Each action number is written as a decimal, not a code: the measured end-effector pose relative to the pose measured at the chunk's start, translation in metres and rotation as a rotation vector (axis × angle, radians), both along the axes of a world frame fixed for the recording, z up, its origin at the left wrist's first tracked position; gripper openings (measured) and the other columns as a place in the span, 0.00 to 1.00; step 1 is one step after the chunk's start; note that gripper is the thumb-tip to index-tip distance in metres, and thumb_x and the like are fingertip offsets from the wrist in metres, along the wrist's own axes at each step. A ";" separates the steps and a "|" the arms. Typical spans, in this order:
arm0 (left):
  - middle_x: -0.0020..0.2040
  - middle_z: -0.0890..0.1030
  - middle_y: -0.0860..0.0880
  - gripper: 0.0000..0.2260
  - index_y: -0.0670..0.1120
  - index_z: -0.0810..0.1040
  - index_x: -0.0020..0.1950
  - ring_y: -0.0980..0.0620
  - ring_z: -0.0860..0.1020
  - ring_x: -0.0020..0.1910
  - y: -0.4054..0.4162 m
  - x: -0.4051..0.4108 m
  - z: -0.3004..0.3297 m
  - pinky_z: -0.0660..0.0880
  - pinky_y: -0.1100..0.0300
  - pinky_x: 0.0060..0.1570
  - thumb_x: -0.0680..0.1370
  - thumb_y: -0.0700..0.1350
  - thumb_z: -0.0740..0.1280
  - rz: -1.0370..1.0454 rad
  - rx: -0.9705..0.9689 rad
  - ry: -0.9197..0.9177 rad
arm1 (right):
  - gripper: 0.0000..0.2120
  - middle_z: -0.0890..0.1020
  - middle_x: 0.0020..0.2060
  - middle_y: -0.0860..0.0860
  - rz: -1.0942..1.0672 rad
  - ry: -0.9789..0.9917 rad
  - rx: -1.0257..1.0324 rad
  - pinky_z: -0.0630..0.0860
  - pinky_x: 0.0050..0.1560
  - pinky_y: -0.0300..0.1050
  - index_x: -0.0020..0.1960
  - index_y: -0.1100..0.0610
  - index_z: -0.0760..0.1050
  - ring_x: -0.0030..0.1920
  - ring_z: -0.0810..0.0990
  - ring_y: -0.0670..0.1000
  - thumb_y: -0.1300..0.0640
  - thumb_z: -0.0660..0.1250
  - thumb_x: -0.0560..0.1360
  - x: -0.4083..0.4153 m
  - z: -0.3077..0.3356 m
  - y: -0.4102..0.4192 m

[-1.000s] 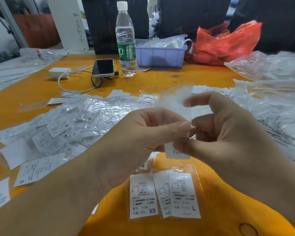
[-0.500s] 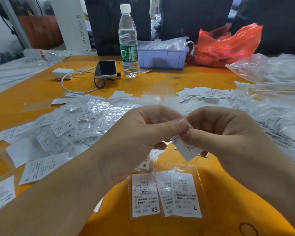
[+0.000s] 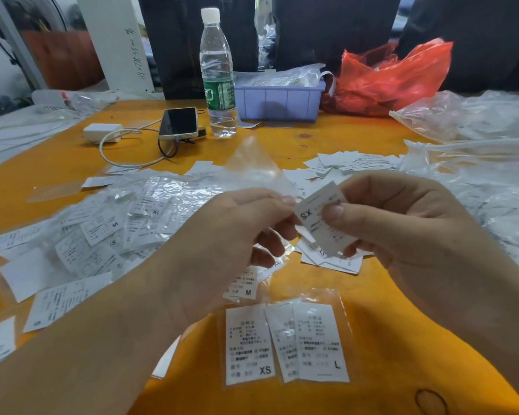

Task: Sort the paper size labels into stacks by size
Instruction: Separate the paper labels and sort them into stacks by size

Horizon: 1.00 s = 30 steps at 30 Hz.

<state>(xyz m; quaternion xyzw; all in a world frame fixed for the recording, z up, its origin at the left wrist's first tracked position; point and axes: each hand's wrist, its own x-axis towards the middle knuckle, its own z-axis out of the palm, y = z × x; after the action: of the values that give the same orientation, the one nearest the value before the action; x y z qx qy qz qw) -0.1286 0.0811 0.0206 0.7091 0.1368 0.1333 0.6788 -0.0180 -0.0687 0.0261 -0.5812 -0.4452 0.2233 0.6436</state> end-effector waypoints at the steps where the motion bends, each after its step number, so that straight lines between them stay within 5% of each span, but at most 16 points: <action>1: 0.32 0.79 0.52 0.12 0.44 0.85 0.41 0.57 0.75 0.30 0.000 0.000 -0.001 0.72 0.67 0.30 0.72 0.49 0.65 -0.027 0.032 0.022 | 0.04 0.85 0.37 0.55 0.026 0.028 0.009 0.74 0.36 0.44 0.38 0.55 0.83 0.37 0.80 0.53 0.58 0.70 0.67 0.000 0.001 0.000; 4: 0.31 0.79 0.53 0.11 0.47 0.85 0.40 0.58 0.74 0.30 -0.003 -0.002 -0.001 0.71 0.68 0.30 0.72 0.52 0.67 -0.127 0.111 0.074 | 0.04 0.85 0.40 0.60 0.120 0.087 0.000 0.78 0.41 0.46 0.39 0.58 0.83 0.38 0.82 0.57 0.59 0.70 0.67 -0.001 0.003 0.001; 10: 0.34 0.82 0.52 0.09 0.51 0.85 0.36 0.58 0.75 0.31 -0.010 -0.005 0.002 0.69 0.69 0.31 0.71 0.53 0.69 -0.289 0.185 0.147 | 0.08 0.81 0.35 0.64 0.186 0.184 -0.061 0.77 0.34 0.44 0.40 0.67 0.79 0.31 0.77 0.63 0.61 0.70 0.68 -0.004 0.002 0.001; 14: 0.34 0.82 0.55 0.15 0.52 0.84 0.41 0.60 0.76 0.31 -0.007 -0.006 0.002 0.70 0.64 0.32 0.65 0.62 0.70 -0.202 0.310 0.129 | 0.06 0.82 0.38 0.67 0.059 0.143 -0.064 0.79 0.37 0.49 0.39 0.64 0.81 0.35 0.79 0.68 0.61 0.71 0.67 -0.003 0.001 0.001; 16: 0.33 0.81 0.55 0.12 0.52 0.84 0.40 0.60 0.76 0.31 -0.004 -0.005 0.004 0.71 0.61 0.33 0.66 0.60 0.72 -0.112 0.328 0.114 | 0.05 0.83 0.36 0.61 -0.011 0.107 -0.074 0.77 0.38 0.46 0.38 0.62 0.82 0.35 0.79 0.61 0.62 0.76 0.64 -0.003 0.002 0.000; 19: 0.29 0.79 0.54 0.07 0.50 0.84 0.39 0.60 0.75 0.28 0.000 -0.004 0.007 0.70 0.66 0.29 0.67 0.51 0.70 -0.060 0.262 0.087 | 0.06 0.83 0.34 0.55 -0.061 0.141 -0.061 0.74 0.34 0.40 0.35 0.59 0.82 0.34 0.78 0.50 0.56 0.72 0.61 -0.005 0.002 0.001; 30: 0.30 0.70 0.51 0.07 0.48 0.84 0.38 0.56 0.66 0.26 0.002 -0.004 0.010 0.66 0.65 0.23 0.63 0.50 0.74 0.124 -0.167 -0.189 | 0.02 0.83 0.34 0.54 -0.101 0.135 0.000 0.76 0.28 0.41 0.34 0.52 0.83 0.31 0.78 0.50 0.57 0.75 0.66 -0.009 0.002 0.001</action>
<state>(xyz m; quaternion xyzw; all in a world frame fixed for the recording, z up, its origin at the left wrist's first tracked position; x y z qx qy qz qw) -0.1330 0.0828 0.0302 0.6245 0.1267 0.2293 0.7358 -0.0269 -0.0676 0.0282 -0.5866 -0.3709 0.2290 0.6826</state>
